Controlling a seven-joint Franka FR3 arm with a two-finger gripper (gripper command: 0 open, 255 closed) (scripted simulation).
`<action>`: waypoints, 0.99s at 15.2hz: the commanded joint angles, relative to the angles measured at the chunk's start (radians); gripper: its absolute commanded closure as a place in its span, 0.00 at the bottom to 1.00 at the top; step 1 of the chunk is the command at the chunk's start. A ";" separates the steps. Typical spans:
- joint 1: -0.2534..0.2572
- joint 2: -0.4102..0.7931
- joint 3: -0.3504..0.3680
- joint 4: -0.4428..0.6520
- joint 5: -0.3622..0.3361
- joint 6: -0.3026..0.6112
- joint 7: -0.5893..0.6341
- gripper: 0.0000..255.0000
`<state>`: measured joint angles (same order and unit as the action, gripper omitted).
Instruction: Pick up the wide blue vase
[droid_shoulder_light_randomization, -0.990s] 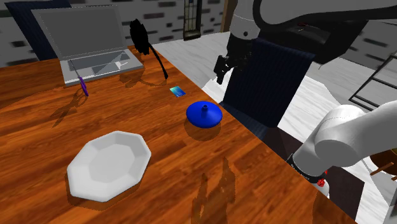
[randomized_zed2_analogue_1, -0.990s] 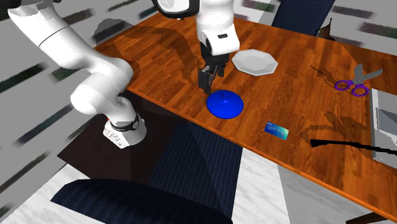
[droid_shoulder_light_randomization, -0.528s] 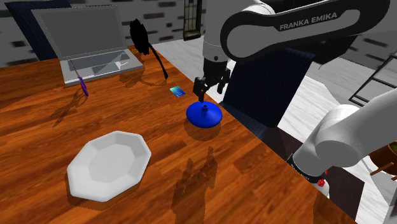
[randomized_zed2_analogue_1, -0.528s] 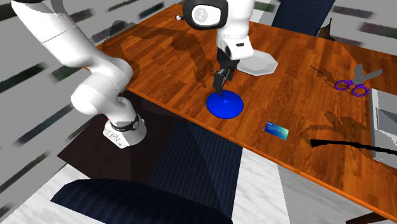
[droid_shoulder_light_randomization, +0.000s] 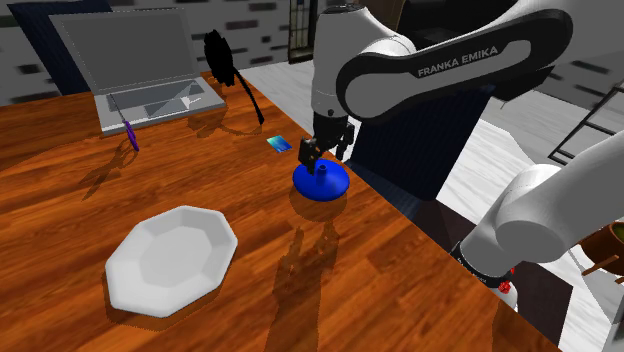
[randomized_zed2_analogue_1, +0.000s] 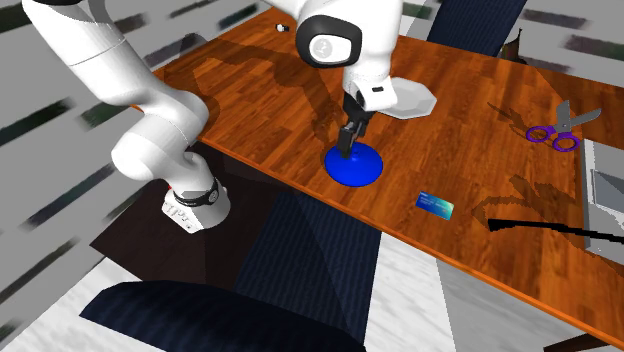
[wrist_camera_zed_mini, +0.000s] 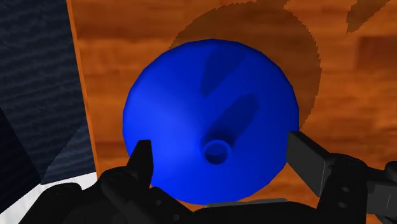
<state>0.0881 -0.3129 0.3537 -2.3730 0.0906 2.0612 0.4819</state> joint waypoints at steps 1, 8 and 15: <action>0.000 0.005 0.002 -0.019 0.000 0.025 0.001 0.00; 0.001 0.005 0.003 -0.018 0.000 0.024 0.002 1.00; 0.001 -0.011 -0.003 0.008 0.002 -0.018 -0.003 1.00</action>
<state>0.0893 -0.3216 0.3524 -2.3766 0.0929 2.0569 0.4802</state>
